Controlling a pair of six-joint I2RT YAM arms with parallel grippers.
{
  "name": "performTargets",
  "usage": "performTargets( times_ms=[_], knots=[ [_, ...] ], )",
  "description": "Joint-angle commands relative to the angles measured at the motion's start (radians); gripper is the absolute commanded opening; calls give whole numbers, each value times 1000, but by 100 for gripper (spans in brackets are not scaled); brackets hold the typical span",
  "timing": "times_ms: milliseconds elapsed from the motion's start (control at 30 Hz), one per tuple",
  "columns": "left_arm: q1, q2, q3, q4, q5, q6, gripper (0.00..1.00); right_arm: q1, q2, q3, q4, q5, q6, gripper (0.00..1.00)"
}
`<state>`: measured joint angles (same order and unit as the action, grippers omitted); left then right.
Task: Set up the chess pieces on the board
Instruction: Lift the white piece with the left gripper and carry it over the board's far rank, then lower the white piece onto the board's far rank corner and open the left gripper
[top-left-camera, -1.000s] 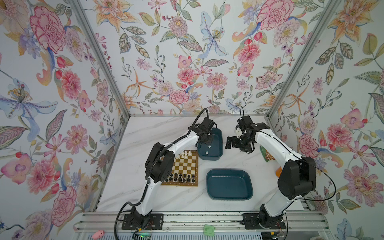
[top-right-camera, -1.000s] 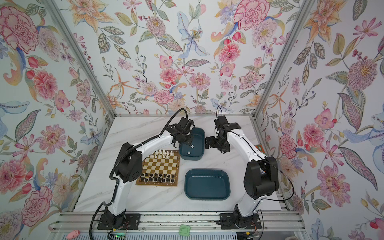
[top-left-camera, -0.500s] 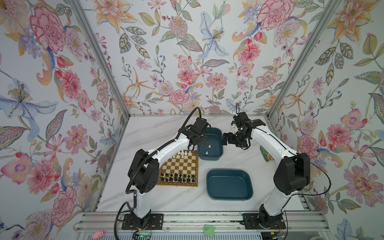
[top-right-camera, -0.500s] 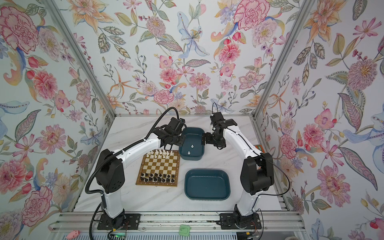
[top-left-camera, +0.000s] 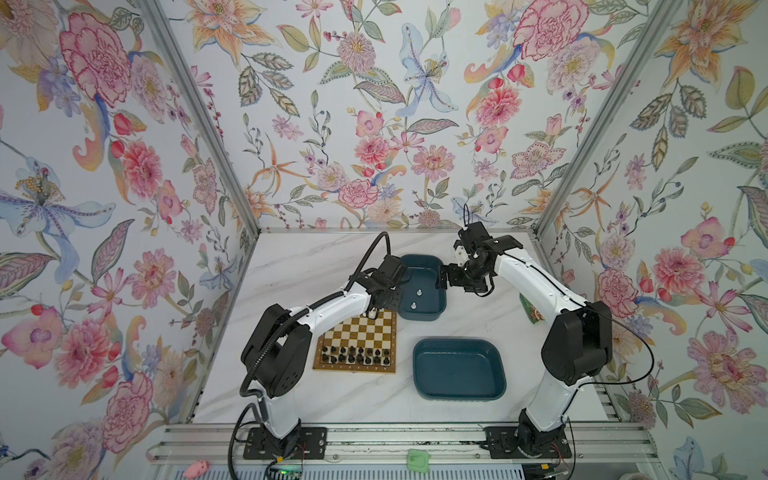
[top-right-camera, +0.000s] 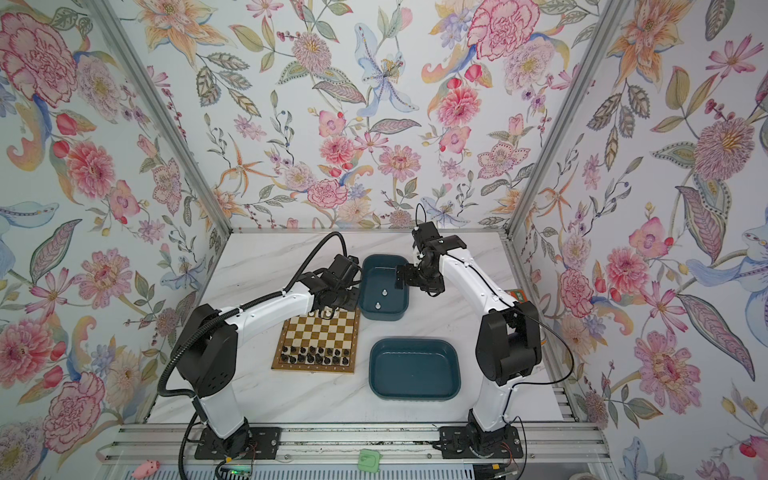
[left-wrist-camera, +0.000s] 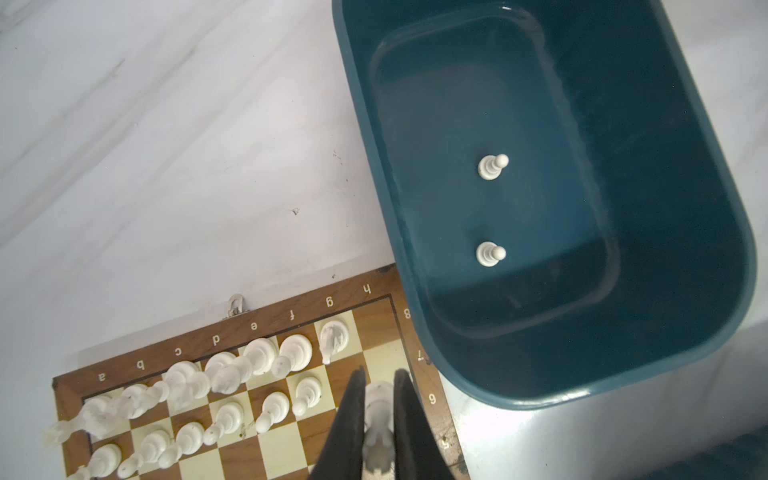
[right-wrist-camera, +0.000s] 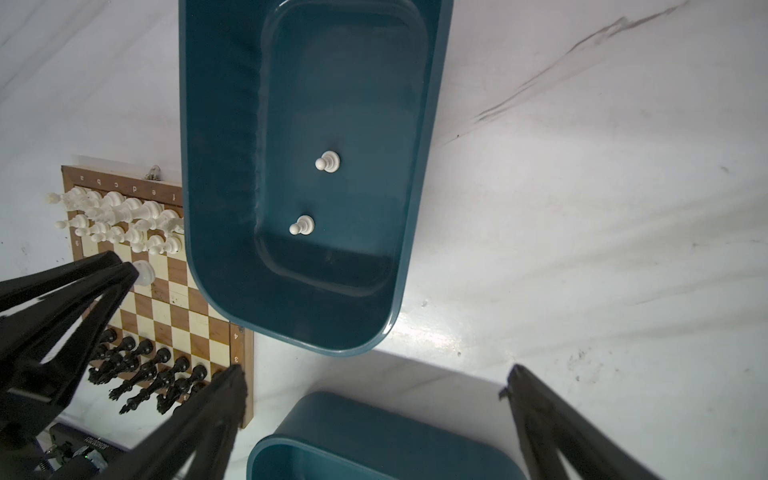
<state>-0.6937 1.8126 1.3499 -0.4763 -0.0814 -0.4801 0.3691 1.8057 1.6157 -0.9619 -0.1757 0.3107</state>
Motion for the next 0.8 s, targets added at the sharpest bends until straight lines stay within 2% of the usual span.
performTargets(
  times_ms=[0, 767],
  knots=[
    [10, -17, -31, 55, 21, -25, 11, 3, -8, -3, -37, 12, -15, 99],
    [10, 50, -103, 174, 54, -39, 10, -6, -89, -80, -39, 46, -4, 99]
  ],
)
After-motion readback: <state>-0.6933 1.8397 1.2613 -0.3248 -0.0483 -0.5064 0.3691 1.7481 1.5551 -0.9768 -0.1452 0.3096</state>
